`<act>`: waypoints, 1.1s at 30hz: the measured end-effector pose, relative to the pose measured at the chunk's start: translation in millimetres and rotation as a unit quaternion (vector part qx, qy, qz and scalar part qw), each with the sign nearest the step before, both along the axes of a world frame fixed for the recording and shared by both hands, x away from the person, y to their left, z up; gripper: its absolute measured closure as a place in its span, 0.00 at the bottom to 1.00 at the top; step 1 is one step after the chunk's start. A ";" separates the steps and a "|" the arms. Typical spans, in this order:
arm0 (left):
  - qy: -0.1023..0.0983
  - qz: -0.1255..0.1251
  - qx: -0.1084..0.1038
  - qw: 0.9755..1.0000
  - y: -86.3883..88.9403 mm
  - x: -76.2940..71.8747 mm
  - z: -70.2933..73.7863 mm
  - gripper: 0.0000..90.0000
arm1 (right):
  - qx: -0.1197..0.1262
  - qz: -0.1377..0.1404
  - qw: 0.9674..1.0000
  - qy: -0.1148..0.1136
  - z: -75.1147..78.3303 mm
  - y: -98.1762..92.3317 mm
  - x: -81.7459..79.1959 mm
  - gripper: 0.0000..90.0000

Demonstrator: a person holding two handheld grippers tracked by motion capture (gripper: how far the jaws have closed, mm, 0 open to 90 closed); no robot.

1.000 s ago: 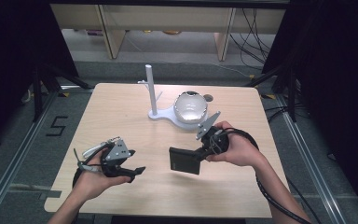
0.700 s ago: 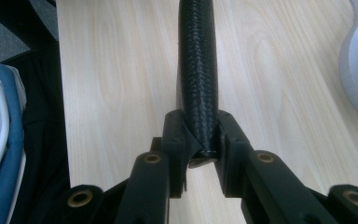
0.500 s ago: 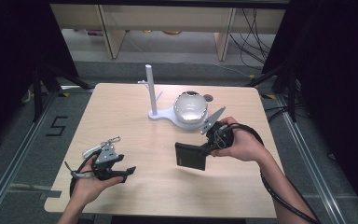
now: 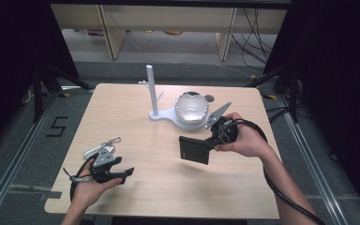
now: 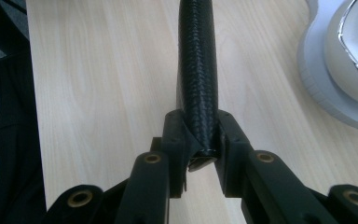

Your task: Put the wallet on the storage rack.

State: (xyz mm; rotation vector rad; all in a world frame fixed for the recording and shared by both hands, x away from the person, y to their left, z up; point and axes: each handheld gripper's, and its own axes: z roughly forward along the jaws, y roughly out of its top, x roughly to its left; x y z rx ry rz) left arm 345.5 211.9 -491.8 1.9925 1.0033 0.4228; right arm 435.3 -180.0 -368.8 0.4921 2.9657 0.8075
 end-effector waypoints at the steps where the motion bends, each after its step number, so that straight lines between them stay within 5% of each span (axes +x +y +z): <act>1: 0.001 0.007 -0.005 1.000 0.2 0.0 -1.1 0.36 | 0.003 -0.006 1.000 -0.002 0.6 -1.2 1.9 0.86; 11: -0.003 0.031 -0.018 0.999 6.8 1.4 -4.5 0.36 | 0.021 -0.010 1.000 -0.018 0.8 -5.4 12.6 0.86; 21: -0.002 0.039 -0.028 0.999 11.1 2.8 -8.9 0.36 | 0.023 -0.043 0.999 -0.004 2.7 -11.9 19.7 0.86; 33: 0.004 0.046 -0.029 0.999 11.9 2.9 -10.7 0.36 | 0.037 -0.049 0.998 -0.010 5.8 -17.4 32.1 0.86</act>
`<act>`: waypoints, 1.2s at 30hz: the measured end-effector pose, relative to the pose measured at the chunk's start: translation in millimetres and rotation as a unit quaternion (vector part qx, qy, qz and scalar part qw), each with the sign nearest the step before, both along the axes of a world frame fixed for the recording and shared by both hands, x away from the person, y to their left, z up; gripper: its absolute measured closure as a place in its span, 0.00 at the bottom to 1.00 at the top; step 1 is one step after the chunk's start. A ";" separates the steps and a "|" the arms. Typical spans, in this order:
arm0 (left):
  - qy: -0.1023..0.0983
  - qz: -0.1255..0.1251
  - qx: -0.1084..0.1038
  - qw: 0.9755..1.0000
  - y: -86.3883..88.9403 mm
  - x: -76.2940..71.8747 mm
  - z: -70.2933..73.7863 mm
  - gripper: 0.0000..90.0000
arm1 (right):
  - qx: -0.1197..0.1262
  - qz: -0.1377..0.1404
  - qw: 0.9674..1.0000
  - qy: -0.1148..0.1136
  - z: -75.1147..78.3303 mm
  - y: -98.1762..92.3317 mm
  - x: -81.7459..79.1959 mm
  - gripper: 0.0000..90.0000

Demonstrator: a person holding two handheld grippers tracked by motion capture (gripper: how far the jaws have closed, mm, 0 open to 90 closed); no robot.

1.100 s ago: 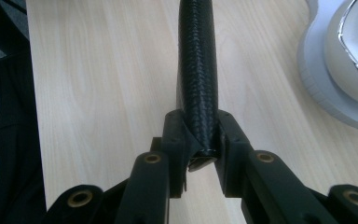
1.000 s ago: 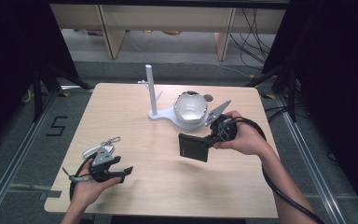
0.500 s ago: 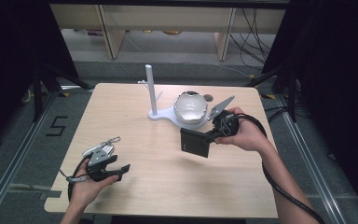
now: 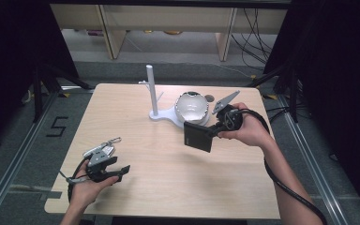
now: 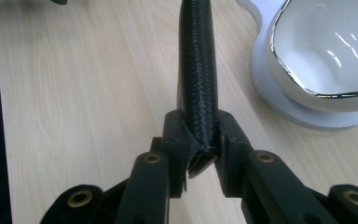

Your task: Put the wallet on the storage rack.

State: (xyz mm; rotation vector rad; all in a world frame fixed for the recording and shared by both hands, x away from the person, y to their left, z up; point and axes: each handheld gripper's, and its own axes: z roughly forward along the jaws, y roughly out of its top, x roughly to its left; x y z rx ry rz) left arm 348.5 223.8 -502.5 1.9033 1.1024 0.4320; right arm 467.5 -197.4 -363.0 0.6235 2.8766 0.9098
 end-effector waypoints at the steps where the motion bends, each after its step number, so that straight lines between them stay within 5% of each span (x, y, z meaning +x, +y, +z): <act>1: 0.001 -0.001 0.002 1.000 0.3 0.2 -0.1 0.36 | -0.002 -0.005 1.000 -0.004 0.8 -0.3 0.5 0.86; 13: 0.002 -0.002 0.001 1.000 0.0 1.2 -0.9 0.36 | 0.004 -0.012 1.000 -0.017 8.8 -2.6 10.1 0.86; 22: 0.003 0.000 0.003 1.000 -0.1 1.1 -1.2 0.36 | 0.009 -0.025 1.000 -0.007 14.6 -1.3 12.8 0.86; 36: 0.001 -0.001 0.000 1.000 -0.7 0.7 -0.9 0.36 | 0.018 -0.021 0.999 -0.045 23.9 0.1 25.8 0.86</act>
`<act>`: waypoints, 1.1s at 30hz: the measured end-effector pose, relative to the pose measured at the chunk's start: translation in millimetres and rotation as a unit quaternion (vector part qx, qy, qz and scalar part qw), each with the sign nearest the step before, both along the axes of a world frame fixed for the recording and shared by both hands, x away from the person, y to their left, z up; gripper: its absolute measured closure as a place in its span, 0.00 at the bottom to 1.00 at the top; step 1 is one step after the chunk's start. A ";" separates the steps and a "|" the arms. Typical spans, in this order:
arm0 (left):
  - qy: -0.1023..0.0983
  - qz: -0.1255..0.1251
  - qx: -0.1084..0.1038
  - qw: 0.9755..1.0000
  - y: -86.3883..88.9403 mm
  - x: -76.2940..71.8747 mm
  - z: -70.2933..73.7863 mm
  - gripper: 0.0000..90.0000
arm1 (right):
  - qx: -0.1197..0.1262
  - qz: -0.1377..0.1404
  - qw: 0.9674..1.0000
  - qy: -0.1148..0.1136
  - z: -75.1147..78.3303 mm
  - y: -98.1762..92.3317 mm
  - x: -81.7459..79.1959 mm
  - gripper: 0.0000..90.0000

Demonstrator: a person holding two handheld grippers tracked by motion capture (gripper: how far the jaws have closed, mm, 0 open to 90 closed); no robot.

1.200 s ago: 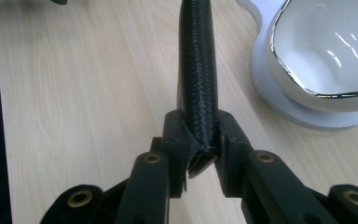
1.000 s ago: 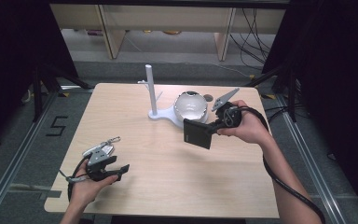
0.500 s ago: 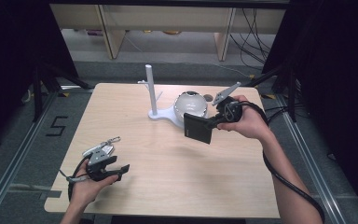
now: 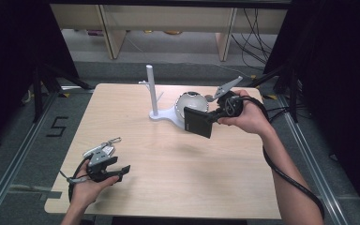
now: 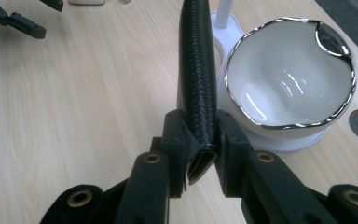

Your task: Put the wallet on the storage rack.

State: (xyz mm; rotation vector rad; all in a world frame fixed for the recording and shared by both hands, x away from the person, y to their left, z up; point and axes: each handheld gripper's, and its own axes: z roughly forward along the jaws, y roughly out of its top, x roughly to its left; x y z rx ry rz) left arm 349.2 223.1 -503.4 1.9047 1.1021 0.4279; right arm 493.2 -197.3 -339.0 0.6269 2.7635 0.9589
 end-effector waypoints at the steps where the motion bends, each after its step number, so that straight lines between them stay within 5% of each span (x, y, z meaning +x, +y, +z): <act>1: 0.000 0.001 0.002 1.000 -0.2 -0.1 0.1 0.36 | 0.000 -0.002 1.000 0.001 1.2 0.1 0.6 0.86; 21: 0.002 0.000 0.003 1.000 0.7 0.2 -0.3 0.36 | 0.018 -0.006 0.999 -0.040 11.9 7.5 25.5 0.86; 33: 0.004 -0.001 0.008 1.000 2.6 0.1 -0.5 0.36 | 0.035 -0.012 0.998 -0.060 3.9 14.1 47.7 0.86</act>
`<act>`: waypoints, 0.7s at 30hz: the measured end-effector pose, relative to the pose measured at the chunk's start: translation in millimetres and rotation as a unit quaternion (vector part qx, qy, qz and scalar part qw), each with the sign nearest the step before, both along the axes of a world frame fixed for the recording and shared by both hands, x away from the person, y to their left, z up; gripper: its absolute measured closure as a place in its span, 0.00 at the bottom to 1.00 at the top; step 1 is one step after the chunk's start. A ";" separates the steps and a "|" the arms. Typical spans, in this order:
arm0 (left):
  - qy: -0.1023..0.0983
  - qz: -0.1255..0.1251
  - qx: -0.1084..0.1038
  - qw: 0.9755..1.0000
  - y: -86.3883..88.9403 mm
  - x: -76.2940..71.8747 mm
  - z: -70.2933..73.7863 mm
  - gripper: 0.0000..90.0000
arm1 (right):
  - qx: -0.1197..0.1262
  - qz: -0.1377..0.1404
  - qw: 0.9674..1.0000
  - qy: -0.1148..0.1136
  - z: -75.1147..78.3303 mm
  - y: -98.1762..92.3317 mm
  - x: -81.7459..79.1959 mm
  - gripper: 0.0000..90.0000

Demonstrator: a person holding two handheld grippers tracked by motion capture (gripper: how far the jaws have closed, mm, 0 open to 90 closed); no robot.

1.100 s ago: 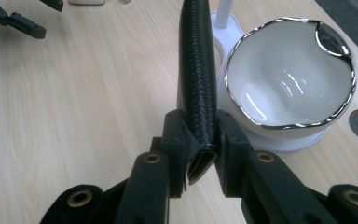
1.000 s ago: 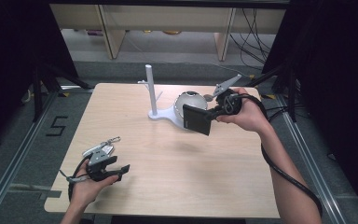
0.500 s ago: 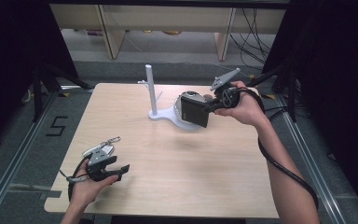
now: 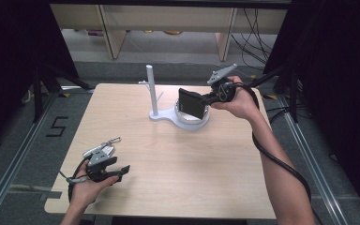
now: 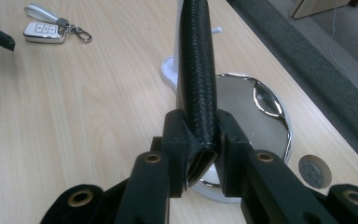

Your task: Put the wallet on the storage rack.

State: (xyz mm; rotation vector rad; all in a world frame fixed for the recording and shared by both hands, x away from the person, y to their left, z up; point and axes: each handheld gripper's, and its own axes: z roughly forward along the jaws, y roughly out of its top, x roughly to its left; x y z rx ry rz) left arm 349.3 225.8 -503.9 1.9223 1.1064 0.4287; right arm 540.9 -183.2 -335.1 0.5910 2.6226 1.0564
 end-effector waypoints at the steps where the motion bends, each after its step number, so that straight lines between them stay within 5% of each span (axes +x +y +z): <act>1: 0.000 0.000 0.000 1.000 0.0 0.0 0.0 0.36 | 0.000 0.000 1.000 0.000 0.0 0.0 0.0 0.86; 21: -0.001 0.002 -0.008 1.000 -2.5 -0.5 -0.1 0.36 | 0.008 -0.025 1.000 0.001 -16.1 0.3 20.6 0.86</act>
